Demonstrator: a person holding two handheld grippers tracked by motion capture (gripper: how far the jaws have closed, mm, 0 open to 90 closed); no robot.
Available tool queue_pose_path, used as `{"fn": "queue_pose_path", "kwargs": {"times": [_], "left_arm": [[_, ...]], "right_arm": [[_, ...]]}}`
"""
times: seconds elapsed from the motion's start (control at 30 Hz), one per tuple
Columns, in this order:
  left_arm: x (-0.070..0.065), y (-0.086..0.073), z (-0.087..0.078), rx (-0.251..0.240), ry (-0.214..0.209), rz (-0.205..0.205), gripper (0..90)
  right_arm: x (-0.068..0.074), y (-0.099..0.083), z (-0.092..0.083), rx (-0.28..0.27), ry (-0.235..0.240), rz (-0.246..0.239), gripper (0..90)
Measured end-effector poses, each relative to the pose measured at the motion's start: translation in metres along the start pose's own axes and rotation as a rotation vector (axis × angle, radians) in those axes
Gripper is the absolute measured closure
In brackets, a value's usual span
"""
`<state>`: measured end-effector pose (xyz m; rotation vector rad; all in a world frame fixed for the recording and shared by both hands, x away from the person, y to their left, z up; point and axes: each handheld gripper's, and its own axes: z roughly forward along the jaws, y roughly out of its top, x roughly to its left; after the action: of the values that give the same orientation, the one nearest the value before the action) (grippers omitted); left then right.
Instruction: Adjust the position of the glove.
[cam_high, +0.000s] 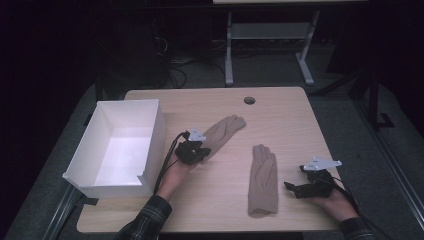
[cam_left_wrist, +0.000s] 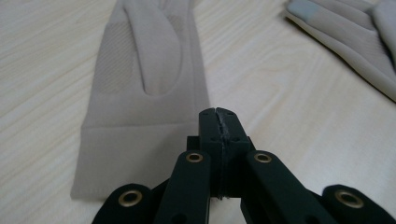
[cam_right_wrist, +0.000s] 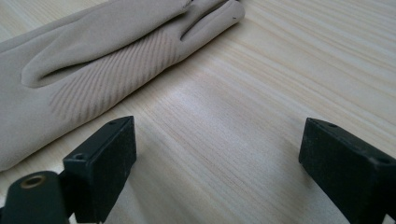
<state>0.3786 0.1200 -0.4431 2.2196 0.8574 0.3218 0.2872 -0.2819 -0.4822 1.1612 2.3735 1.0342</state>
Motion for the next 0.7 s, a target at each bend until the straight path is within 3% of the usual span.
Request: {"fn": "queue_pose_path", "kwargs": {"times": [0.03,0.17,0.27,0.6,0.7], "left_arm": [[0.003,0.002,0.005,0.010,0.014,0.015,89.7],[0.007,0.004,0.016,0.008,0.020,0.002,89.7],[0.008,0.000,0.026,0.058,0.014,0.006,89.7],[-0.002,-0.001,0.023,0.081,-0.021,0.029,89.7],[-0.008,-0.004,0.022,0.076,-0.050,0.018,89.8]], "right_arm": [[0.000,0.000,0.000,0.002,0.001,-0.002,10.4],[0.000,0.000,0.000,0.002,0.001,-0.002,10.4],[0.000,0.000,0.000,0.002,0.001,-0.002,10.4],[-0.001,0.000,0.000,-0.002,0.002,-0.011,10.4],[-0.001,0.000,0.000,0.001,0.003,-0.007,10.4]]}}
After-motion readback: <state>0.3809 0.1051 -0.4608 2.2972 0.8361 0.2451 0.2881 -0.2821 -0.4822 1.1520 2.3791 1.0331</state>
